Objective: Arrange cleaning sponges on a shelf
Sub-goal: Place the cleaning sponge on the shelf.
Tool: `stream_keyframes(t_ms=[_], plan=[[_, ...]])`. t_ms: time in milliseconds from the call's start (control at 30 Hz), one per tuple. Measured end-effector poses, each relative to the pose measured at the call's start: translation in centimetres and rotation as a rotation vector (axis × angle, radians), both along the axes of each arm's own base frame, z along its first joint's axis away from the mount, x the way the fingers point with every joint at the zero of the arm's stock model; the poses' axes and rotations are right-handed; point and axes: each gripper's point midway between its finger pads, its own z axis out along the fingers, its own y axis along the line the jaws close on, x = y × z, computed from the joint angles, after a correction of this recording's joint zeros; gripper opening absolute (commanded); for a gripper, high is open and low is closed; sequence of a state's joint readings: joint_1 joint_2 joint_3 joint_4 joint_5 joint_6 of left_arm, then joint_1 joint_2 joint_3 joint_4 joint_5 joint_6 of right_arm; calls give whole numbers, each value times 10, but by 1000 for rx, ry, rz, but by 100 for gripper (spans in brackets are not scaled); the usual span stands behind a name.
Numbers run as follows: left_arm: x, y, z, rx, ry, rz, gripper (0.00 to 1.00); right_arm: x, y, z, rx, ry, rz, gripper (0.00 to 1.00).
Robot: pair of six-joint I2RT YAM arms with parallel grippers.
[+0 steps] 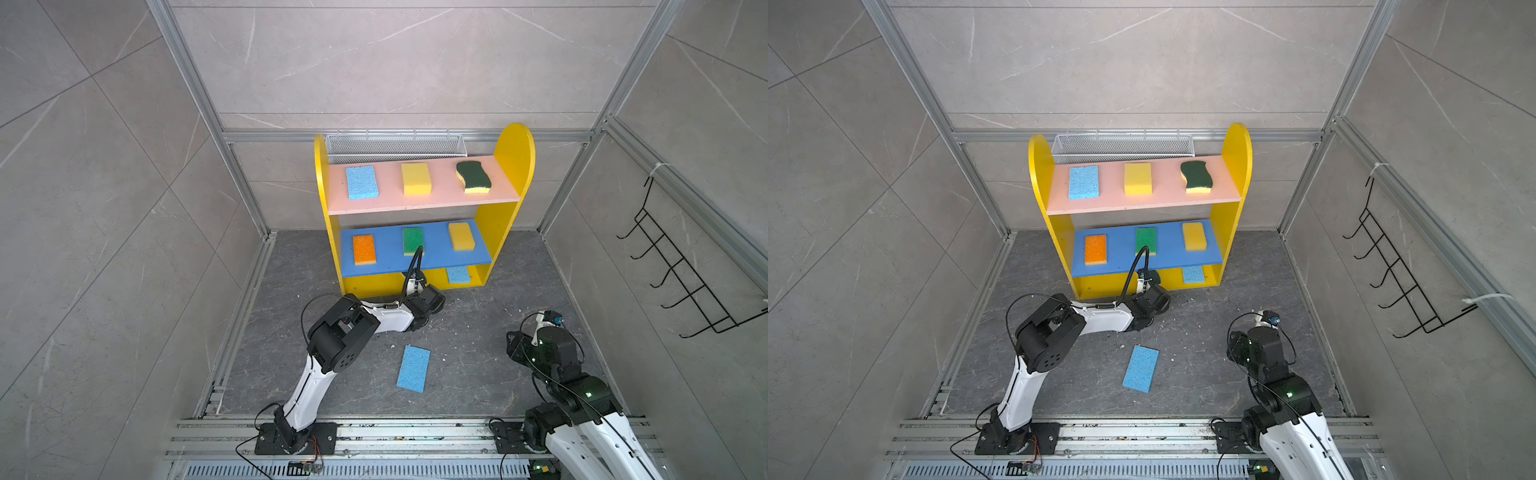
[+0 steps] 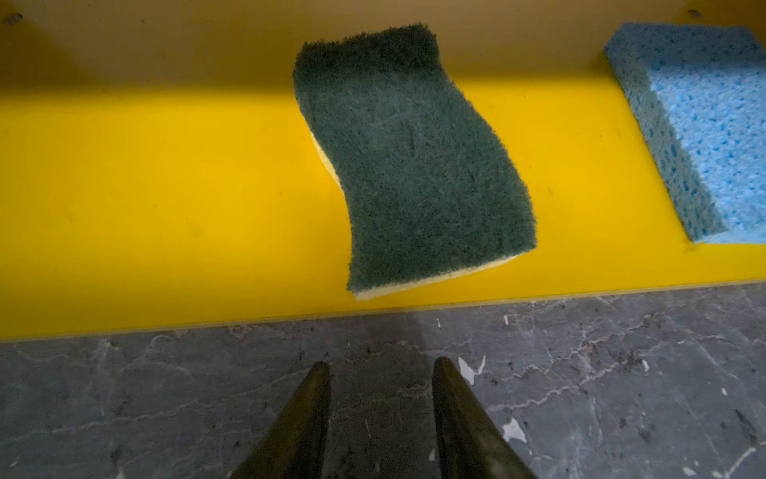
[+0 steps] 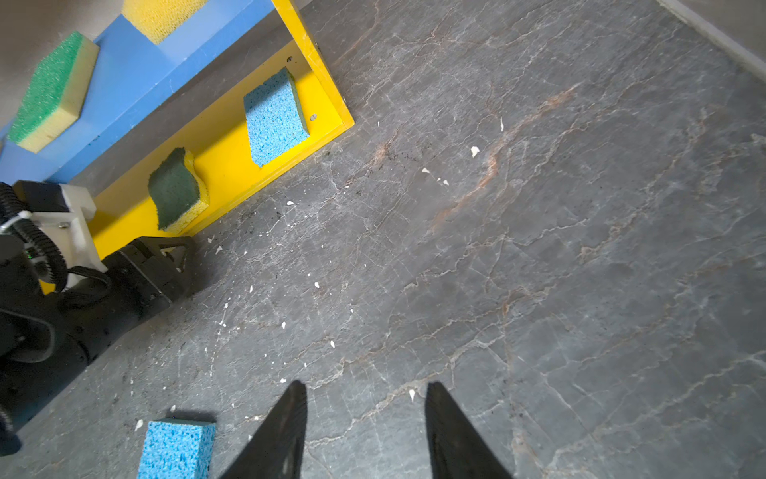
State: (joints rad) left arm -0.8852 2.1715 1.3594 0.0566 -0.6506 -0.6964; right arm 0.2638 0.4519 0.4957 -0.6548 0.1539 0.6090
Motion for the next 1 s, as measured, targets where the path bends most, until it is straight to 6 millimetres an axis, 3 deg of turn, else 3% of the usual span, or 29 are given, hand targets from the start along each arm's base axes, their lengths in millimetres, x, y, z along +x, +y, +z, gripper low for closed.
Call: stream_keyframes(t_ms=[1000], plan=[[13,13,5,-74,-145,60,42,-6,8,-14,41,9,40,46]])
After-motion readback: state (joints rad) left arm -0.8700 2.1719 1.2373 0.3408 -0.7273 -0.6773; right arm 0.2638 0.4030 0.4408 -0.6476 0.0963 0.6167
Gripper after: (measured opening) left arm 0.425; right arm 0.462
